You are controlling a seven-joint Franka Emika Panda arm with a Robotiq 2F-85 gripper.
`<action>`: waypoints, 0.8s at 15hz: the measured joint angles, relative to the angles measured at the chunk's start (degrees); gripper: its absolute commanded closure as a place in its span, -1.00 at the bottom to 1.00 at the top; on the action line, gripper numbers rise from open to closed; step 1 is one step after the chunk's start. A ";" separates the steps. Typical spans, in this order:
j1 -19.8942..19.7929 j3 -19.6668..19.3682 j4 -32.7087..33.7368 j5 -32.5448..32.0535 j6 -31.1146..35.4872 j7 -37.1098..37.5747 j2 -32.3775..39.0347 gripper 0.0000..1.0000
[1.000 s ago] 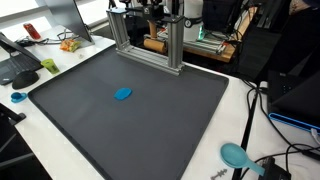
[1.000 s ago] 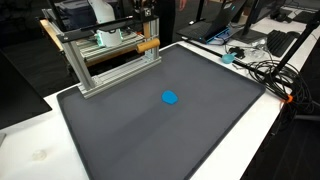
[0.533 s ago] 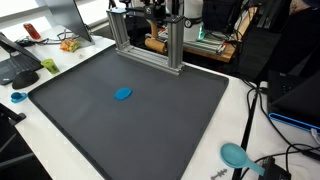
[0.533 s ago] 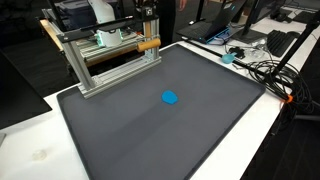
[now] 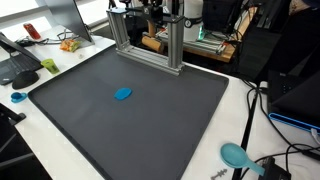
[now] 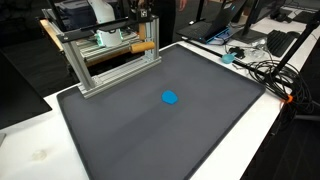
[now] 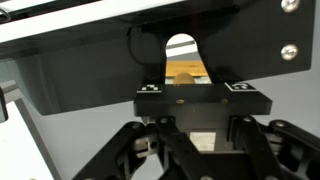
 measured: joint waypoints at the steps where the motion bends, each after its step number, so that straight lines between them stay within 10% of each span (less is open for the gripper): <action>1: -0.14 0.00 -0.44 -0.35 0.00 0.00 -0.21 0.57; 12: -0.24 0.00 -4.04 -1.09 -1.42 -3.37 -4.72 0.57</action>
